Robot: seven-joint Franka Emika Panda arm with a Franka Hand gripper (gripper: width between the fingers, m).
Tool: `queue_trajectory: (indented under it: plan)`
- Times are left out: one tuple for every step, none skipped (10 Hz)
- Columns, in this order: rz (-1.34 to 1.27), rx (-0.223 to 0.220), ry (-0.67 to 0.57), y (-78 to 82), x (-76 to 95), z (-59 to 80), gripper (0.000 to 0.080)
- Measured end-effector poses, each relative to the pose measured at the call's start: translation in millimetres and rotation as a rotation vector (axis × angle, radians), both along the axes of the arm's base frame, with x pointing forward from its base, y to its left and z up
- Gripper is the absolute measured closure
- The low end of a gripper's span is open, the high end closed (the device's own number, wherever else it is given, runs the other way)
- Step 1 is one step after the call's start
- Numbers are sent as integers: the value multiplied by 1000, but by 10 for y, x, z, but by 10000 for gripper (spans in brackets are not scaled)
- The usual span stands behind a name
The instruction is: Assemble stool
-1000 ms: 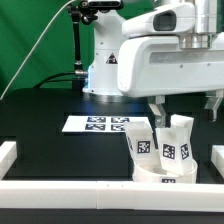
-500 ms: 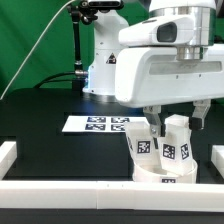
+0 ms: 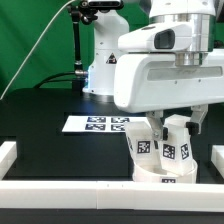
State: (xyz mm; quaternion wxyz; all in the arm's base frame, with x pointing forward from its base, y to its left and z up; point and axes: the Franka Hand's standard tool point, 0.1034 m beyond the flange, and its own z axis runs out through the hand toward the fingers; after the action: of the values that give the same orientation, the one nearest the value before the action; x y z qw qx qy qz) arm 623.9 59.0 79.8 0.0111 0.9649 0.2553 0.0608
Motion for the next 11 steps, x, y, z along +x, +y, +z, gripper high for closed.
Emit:
queue_trajectory:
  plan:
    - [-36,4,0,-2,0,0,423]
    - [-62,8,0,-3,1,1,463]
    - [-118,15,1,-2,1,1,463]
    - [-216,27,2,-3,1,0,463]
    - [-307,39,3,-3,0,-1,462]
    - [-392,50,6,-14,-1,-4,462]
    - [-483,63,9,-61,5,-4,462]
    - [-591,80,12,-86,4,-7,462]
    - [-721,109,16,-104,7,-6,462]
    - [-840,135,20,-109,12,-4,462]
    - [-982,171,30,-109,15,6,462]
